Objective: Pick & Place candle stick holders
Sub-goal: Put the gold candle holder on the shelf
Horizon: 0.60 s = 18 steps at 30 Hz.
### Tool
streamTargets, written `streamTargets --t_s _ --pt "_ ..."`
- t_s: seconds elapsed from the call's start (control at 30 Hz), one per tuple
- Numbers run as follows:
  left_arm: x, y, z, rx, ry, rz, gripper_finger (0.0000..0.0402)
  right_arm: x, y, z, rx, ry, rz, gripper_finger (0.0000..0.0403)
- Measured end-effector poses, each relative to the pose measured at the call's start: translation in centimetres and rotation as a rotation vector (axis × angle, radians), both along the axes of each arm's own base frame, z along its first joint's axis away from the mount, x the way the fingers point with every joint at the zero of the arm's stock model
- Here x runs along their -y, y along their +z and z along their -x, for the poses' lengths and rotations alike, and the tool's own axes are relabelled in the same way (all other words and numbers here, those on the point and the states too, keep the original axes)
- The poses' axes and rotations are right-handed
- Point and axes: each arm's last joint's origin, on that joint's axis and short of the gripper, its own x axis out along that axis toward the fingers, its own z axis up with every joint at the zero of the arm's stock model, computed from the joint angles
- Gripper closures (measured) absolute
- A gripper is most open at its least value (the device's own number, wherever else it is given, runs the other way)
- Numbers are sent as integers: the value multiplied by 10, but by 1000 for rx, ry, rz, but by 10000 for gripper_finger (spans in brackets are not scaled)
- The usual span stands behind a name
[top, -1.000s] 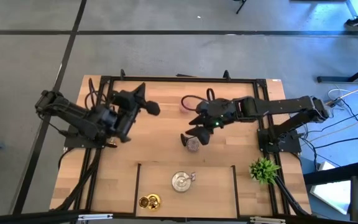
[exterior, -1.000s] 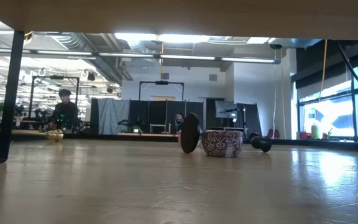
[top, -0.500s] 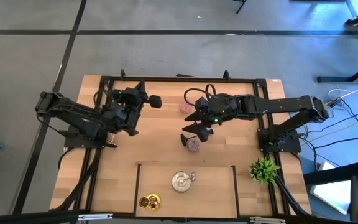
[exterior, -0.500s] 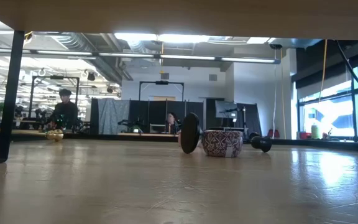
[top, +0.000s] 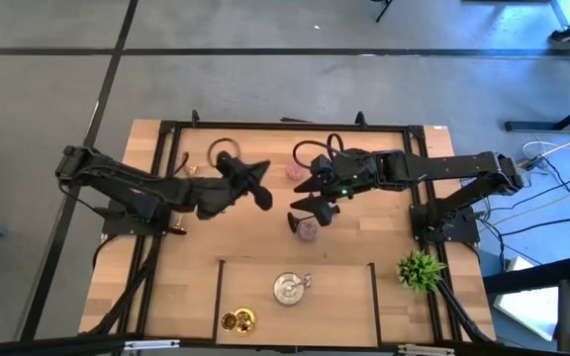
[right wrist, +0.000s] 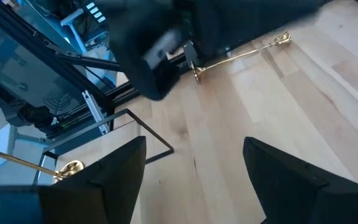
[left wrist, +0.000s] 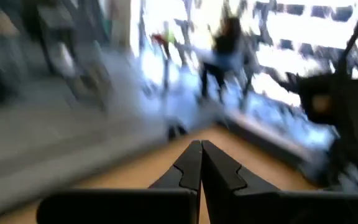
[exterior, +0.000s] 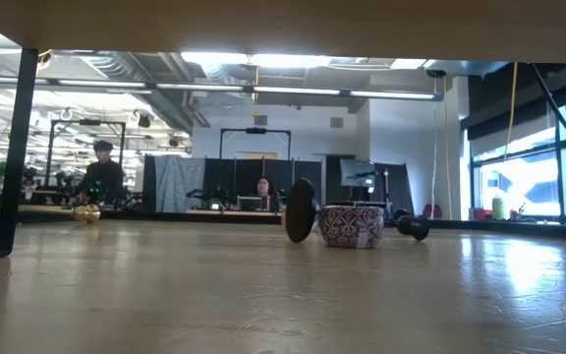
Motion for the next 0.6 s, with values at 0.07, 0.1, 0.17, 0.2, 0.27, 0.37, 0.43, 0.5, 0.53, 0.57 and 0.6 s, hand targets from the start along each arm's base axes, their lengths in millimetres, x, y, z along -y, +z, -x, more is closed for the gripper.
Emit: streamTargets --t_s 0.07,0.1,0.17,0.2,0.27,0.37,0.43,0.5,0.53,0.57,0.6 --pt "-8 -1 1 -64 -35 118 399 0 0 0 -2 4 -2 130" --pt "-11 0 2 -112 -40 165 400 0 0 0 -2 5 -2 130" --pt "-20 2 8 -201 -4 250 400 0 -1 0 -9 7 -3 130" --pt "-23 3 11 -231 39 289 400 -1 -1 1 -15 10 -3 130" --pt "-32 6 22 -280 141 375 400 -1 -2 1 -28 24 -9 130" --pt "-49 4 43 -382 276 612 400 -2 -4 2 -48 27 -10 130" --pt "-57 -4 58 -529 327 757 400 -2 -4 2 -49 27 -10 130" --pt "-61 -7 73 -667 388 820 400 -2 -4 3 -51 27 -9 130" --pt "-62 -8 78 -718 415 822 400 -2 -4 3 -51 27 -9 130" --pt "-62 -8 81 -750 425 810 399 -2 -4 3 -51 27 -9 130" --pt "-63 -8 82 -769 427 785 399 -2 -4 3 -51 29 -6 130"
